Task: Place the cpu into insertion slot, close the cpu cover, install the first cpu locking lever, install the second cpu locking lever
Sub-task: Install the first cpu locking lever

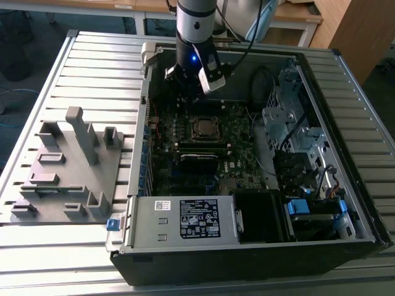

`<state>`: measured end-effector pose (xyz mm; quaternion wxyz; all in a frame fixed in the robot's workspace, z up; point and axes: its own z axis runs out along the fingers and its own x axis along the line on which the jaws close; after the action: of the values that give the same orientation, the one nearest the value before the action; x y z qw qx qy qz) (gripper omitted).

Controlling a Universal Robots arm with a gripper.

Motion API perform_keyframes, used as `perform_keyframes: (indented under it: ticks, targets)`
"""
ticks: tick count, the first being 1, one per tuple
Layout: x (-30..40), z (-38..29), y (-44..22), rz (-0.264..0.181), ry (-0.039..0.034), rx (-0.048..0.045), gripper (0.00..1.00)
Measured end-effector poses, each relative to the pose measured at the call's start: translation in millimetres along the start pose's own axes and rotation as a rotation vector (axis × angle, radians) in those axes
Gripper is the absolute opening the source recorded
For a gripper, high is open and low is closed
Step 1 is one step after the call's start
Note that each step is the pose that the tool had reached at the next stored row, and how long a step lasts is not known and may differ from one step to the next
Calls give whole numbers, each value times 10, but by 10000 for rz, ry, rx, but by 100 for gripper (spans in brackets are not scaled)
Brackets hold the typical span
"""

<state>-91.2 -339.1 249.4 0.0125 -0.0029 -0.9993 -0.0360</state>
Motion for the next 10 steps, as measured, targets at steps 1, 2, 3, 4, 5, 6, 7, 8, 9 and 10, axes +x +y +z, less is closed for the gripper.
perform_keyframes:
  ticks: [1,2,3,4,5,6,7,8,9,10]
  targets:
    - [2,0,-1,-1,0,-59,10]
    - [7,1,-1,-1,-1,-103,10]
    - [17,2,-2,-3,0,-154,10]
    - [31,3,-3,-5,0,-212,10]
    - [46,4,-4,-7,0,-267,10]
    - [64,6,-6,-8,0,-319,10]
    - [81,8,-8,-8,0,-356,10]
    - [98,10,-10,-9,-1,-392,10]
    - [113,11,-11,-10,0,-432,10]
    - [126,14,-13,-11,0,-468,10]
